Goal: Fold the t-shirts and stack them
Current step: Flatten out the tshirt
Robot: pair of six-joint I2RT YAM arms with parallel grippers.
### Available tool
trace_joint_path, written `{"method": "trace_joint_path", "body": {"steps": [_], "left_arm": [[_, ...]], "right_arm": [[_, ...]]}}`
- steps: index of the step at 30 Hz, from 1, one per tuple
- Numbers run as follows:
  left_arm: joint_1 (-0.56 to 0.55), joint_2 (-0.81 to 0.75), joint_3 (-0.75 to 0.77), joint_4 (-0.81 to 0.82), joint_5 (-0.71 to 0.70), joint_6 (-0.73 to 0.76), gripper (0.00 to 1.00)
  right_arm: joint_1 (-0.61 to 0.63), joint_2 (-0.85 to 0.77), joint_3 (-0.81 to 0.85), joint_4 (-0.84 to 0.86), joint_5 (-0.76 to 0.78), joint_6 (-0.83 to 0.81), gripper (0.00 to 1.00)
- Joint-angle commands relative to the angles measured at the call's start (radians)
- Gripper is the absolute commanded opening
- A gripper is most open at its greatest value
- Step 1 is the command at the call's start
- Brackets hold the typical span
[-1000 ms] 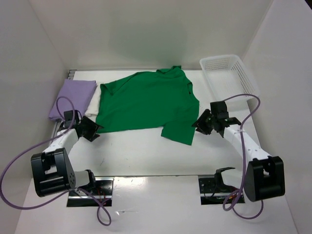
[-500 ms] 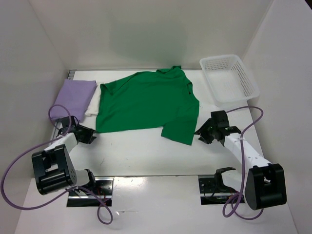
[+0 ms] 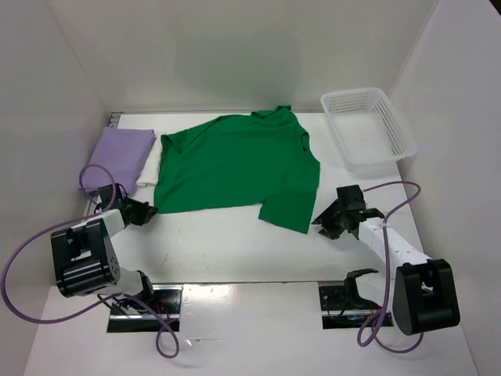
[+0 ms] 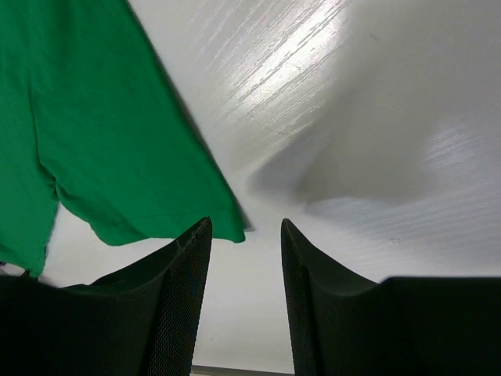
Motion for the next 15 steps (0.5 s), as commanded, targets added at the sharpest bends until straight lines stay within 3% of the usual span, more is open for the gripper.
{"method": "trace_joint_path", "body": {"steps": [1,5,15], "left_arm": [[0.006,0.028,0.021,0.01,0.013,0.031,0.21],[0.006,0.028,0.032,0.01,0.031,0.042,0.09],[-0.025,0.006,0.062,-0.008,0.031,0.084,0.0]], "right_arm": [[-0.003,0.026,-0.003,0.05,0.014,0.019,0.47],[0.023,0.044,-0.012,0.072,-0.006,0.037,0.47],[0.055,0.115,-0.022,0.118,-0.04,0.046,0.43]]}}
